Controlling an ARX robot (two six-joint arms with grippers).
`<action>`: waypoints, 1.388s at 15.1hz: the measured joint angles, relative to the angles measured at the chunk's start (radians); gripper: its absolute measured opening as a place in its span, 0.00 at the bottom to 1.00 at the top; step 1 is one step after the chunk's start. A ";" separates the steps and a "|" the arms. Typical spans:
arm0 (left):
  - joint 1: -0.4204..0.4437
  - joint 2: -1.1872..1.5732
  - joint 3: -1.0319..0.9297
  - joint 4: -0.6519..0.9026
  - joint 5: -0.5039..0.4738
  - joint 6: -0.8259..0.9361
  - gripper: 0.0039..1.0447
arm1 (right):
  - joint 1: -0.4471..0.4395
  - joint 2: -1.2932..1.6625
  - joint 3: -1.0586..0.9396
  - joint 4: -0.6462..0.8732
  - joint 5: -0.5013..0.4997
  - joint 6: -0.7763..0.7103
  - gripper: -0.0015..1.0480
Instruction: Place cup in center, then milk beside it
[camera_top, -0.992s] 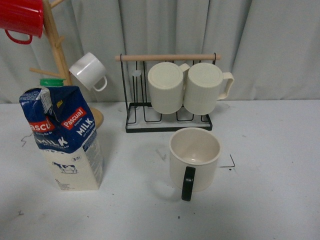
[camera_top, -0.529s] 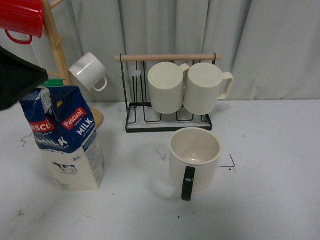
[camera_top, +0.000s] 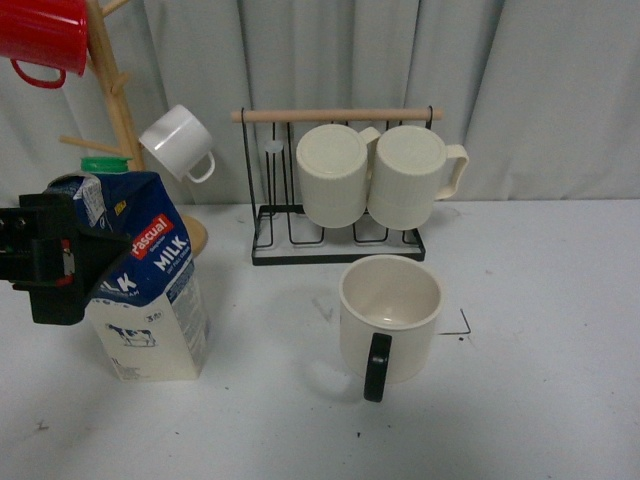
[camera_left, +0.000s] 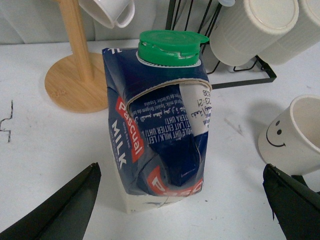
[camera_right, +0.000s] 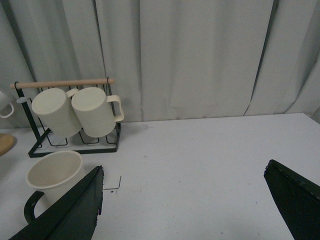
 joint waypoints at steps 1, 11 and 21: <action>-0.008 0.028 0.013 0.013 -0.005 0.000 0.94 | 0.000 0.000 0.000 0.000 0.000 0.000 0.94; -0.054 0.294 0.232 0.034 -0.079 0.008 0.69 | 0.000 0.000 0.000 0.000 0.000 0.000 0.94; -0.049 0.228 0.257 -0.075 -0.117 -0.045 0.07 | 0.000 0.000 0.000 0.000 0.000 0.000 0.94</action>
